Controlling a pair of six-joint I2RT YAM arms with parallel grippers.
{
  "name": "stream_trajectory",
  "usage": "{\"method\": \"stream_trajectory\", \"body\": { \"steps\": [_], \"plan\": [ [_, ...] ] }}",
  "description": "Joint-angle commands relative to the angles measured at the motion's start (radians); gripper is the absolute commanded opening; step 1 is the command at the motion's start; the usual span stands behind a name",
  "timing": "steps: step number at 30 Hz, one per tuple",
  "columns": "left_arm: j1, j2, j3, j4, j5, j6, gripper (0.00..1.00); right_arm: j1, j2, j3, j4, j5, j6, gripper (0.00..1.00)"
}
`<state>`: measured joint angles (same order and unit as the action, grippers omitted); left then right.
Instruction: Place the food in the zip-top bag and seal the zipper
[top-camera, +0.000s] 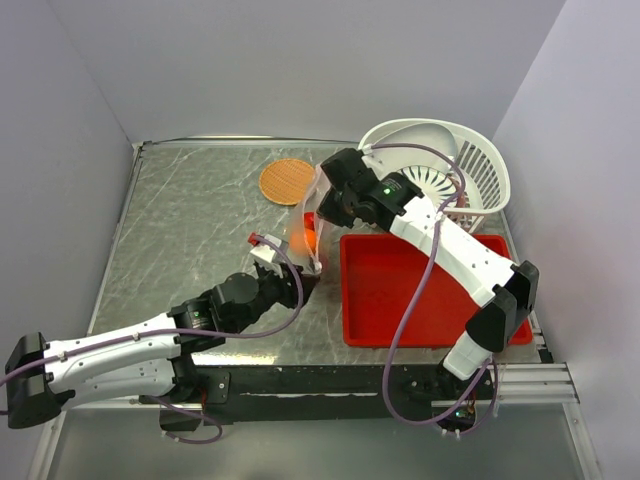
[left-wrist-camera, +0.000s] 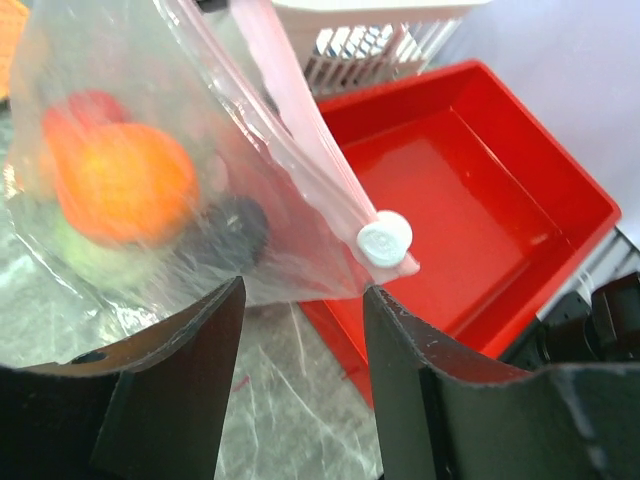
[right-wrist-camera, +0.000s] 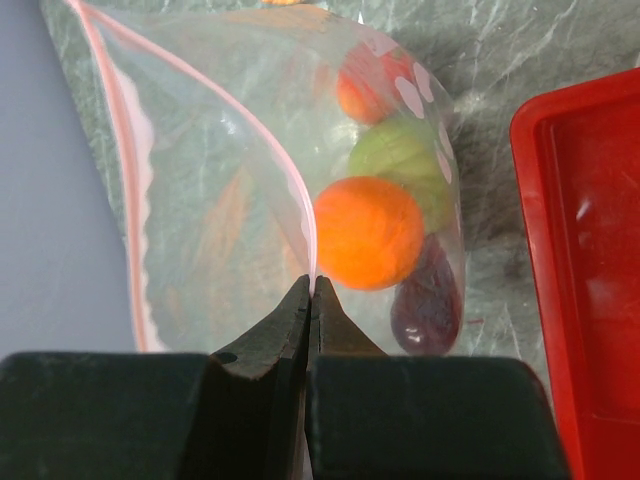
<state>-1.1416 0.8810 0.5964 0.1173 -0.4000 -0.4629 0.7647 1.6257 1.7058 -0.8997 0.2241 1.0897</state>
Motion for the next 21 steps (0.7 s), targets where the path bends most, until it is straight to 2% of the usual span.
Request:
{"method": "stream_trajectory", "body": {
  "steps": [1, 15, 21],
  "plan": [
    [-0.006, 0.001, -0.007, 0.117, -0.069, 0.043, 0.57, -0.008, 0.002, 0.066, -0.036, 0.034, 0.036, 0.0],
    [-0.061, 0.053, -0.029, 0.228, -0.137, 0.102, 0.64, -0.013, 0.023, 0.118, -0.067, 0.023, 0.059, 0.0],
    [-0.087, 0.07, -0.015, 0.225, -0.25, 0.101, 0.66, -0.013, 0.033, 0.138, -0.07, 0.012, 0.058, 0.0]
  ]
}}
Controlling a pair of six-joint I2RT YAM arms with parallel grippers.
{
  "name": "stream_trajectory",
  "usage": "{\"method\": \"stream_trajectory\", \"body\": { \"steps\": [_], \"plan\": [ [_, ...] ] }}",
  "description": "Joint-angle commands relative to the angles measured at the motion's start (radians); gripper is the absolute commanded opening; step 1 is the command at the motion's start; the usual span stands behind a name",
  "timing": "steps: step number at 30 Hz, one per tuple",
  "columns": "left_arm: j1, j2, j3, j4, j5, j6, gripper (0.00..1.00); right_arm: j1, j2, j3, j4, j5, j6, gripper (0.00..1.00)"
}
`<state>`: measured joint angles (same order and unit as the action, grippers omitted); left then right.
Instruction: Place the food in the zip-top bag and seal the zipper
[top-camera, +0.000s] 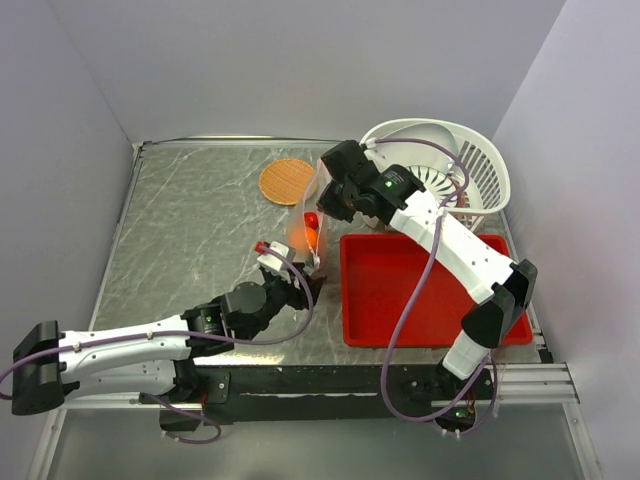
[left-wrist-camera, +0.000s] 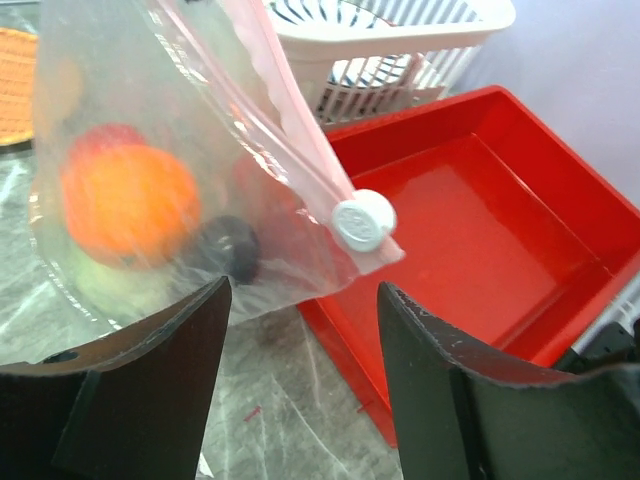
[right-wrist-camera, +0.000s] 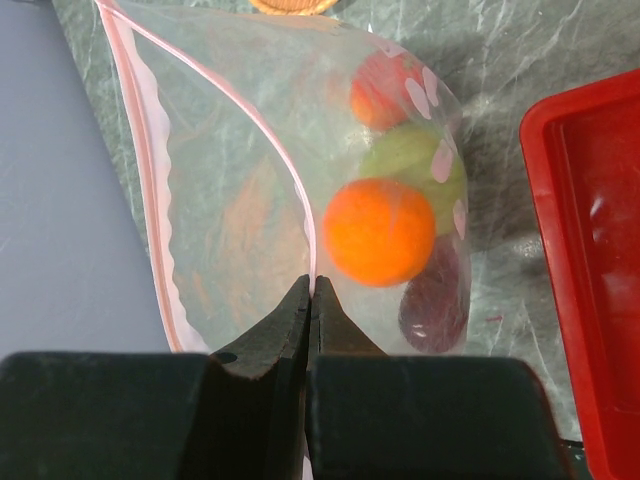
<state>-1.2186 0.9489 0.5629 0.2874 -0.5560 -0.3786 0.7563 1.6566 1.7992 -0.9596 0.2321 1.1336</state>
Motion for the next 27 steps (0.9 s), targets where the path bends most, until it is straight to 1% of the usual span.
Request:
{"method": "stream_trajectory", "body": {
  "steps": [1, 5, 6, 11, 16, 17, 18, 24, 26, 27],
  "plan": [
    [-0.01, 0.001, 0.014, 0.062, -0.107, 0.015, 0.66, -0.005, 0.002, 0.043, -0.007, 0.001, 0.012, 0.0],
    [-0.009, -0.006, 0.012, 0.102, -0.195, 0.018, 0.63, -0.005, -0.003, 0.042, -0.01, 0.001, 0.014, 0.0],
    [-0.009, -0.006, 0.012, 0.111, -0.202, 0.023, 0.62, -0.005, -0.007, 0.042, -0.008, 0.001, 0.015, 0.0],
    [-0.01, 0.02, 0.008, 0.171, -0.186, 0.044, 0.59, -0.005, -0.015, 0.035, -0.014, 0.006, 0.014, 0.0],
    [-0.01, 0.013, -0.008, 0.185, -0.234, 0.032, 0.49, -0.005, -0.027, 0.026, -0.019, 0.018, 0.015, 0.0],
    [-0.01, 0.004, -0.011, 0.185, -0.24, 0.03, 0.43, -0.006, -0.031, 0.022, -0.019, 0.021, 0.017, 0.0],
    [-0.01, -0.001, -0.018, 0.182, -0.252, 0.027, 0.41, -0.006, -0.032, 0.016, -0.019, 0.024, 0.018, 0.0],
    [-0.01, -0.024, -0.035, 0.168, -0.271, 0.009, 0.35, -0.011, -0.044, -0.001, -0.019, 0.044, 0.022, 0.0],
    [-0.01, -0.035, -0.04, 0.167, -0.278, 0.006, 0.28, -0.012, -0.046, -0.004, -0.018, 0.047, 0.02, 0.0],
    [-0.009, -0.039, -0.044, 0.168, -0.277, 0.007, 0.27, -0.012, -0.047, -0.004, -0.019, 0.049, 0.022, 0.0]
  ]
}}
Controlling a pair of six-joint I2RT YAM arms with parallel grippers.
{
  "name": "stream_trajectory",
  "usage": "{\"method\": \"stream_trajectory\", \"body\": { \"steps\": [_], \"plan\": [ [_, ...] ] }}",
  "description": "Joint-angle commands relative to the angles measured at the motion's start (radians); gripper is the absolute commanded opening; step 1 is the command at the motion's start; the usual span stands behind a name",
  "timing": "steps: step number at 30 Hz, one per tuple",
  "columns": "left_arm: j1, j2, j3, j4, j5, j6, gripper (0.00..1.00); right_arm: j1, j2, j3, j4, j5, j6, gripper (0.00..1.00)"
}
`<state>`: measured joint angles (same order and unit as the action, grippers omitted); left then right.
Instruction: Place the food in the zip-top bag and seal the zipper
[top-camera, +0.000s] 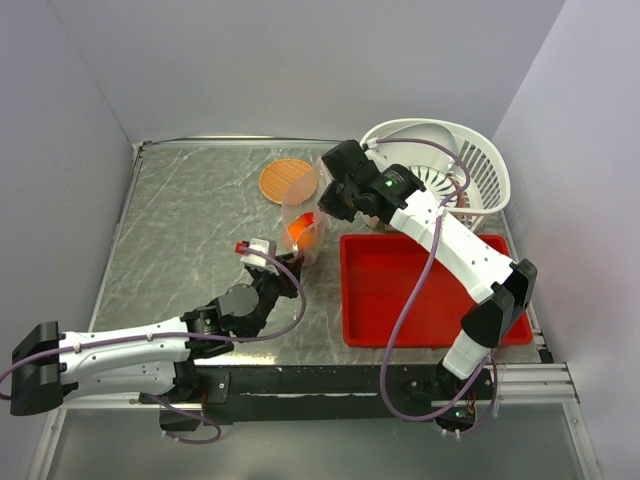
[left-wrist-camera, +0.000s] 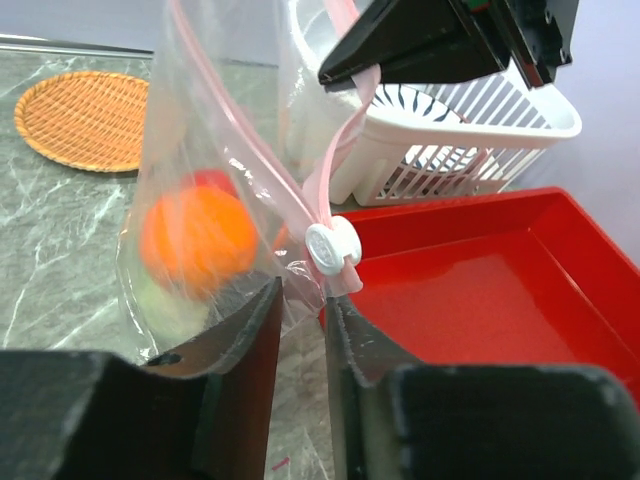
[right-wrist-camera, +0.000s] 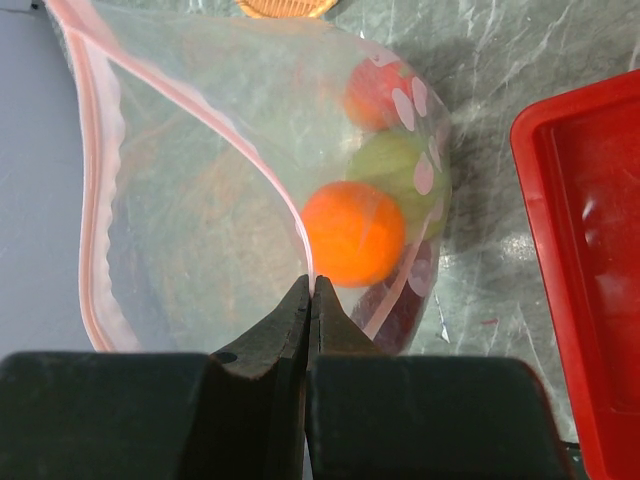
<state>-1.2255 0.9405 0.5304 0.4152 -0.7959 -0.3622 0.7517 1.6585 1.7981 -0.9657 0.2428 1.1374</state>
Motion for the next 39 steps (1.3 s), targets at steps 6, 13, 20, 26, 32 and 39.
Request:
{"method": "stream_trajectory", "body": {
  "steps": [6, 13, 20, 26, 32, 39],
  "plan": [
    [-0.002, -0.055, -0.009, 0.03, -0.035, 0.006, 0.18, -0.008, -0.072, -0.032, -0.015, 0.062, 0.012, 0.0],
    [-0.003, -0.075, -0.038, 0.053, 0.084, 0.019, 0.01, -0.009, -0.127, -0.1, -0.005, 0.073, -0.002, 0.22],
    [-0.002, -0.075, -0.063, 0.077, 0.116, 0.006, 0.01, -0.011, -0.126, -0.098, -0.028, 0.017, -0.016, 0.4],
    [-0.002, -0.049, -0.046, 0.085, 0.139, 0.016, 0.01, -0.008, -0.154, -0.078, -0.102, -0.034, -0.013, 0.54],
    [-0.003, -0.016, -0.03, 0.109, 0.159, 0.02, 0.01, -0.003, -0.236, -0.118, -0.114, -0.103, 0.013, 0.57],
    [-0.002, -0.002, -0.018, 0.109, 0.155, 0.025, 0.01, 0.087, -0.272, -0.146, -0.062, -0.195, 0.053, 0.56]
  ]
}}
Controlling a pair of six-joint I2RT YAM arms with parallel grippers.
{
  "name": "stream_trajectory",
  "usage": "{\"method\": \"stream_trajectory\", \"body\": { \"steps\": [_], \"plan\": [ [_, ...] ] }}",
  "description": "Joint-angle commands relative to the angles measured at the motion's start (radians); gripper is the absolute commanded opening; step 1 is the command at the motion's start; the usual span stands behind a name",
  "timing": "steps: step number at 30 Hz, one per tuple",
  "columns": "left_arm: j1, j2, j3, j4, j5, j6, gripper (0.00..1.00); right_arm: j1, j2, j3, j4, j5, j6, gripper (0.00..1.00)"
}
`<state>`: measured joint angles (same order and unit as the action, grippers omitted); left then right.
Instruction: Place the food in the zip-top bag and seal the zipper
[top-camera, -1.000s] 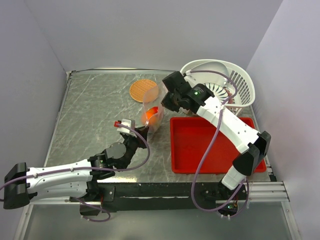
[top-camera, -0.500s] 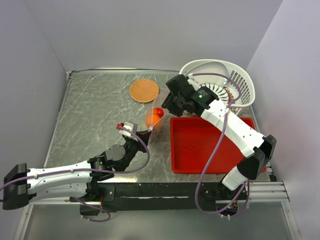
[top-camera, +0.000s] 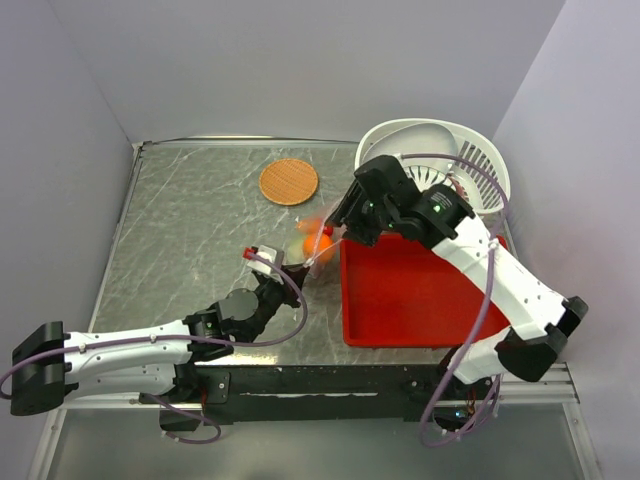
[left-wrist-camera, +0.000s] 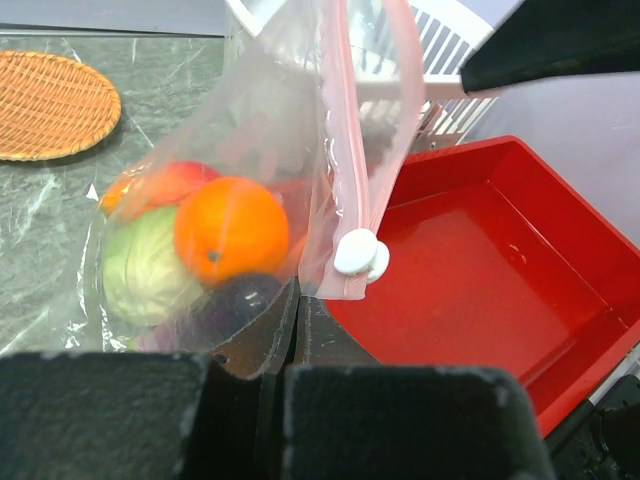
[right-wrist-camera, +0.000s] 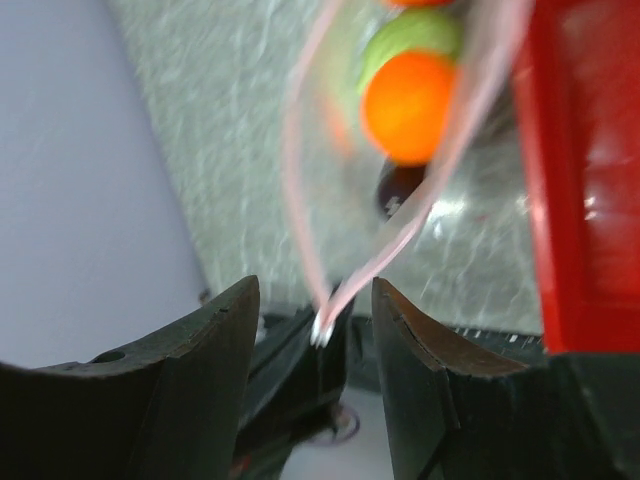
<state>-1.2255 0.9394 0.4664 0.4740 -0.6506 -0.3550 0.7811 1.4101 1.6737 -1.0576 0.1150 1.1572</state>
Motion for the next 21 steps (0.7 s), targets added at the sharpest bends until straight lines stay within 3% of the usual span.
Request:
{"method": "stream_trajectory", "body": {
  "steps": [1, 7, 21],
  "plan": [
    [-0.002, -0.002, 0.046, 0.051, 0.011, 0.017, 0.01, 0.072, -0.004, -0.014, 0.012, -0.064, 0.033, 0.56],
    [-0.003, 0.002, 0.044, 0.06, 0.02, 0.01, 0.01, 0.124, 0.044, -0.037, 0.021, -0.112, 0.067, 0.52],
    [-0.002, 0.022, 0.049, 0.071, 0.037, 0.008, 0.01, 0.13, -0.03, -0.221, 0.165, -0.156, 0.174, 0.39]
  ]
}}
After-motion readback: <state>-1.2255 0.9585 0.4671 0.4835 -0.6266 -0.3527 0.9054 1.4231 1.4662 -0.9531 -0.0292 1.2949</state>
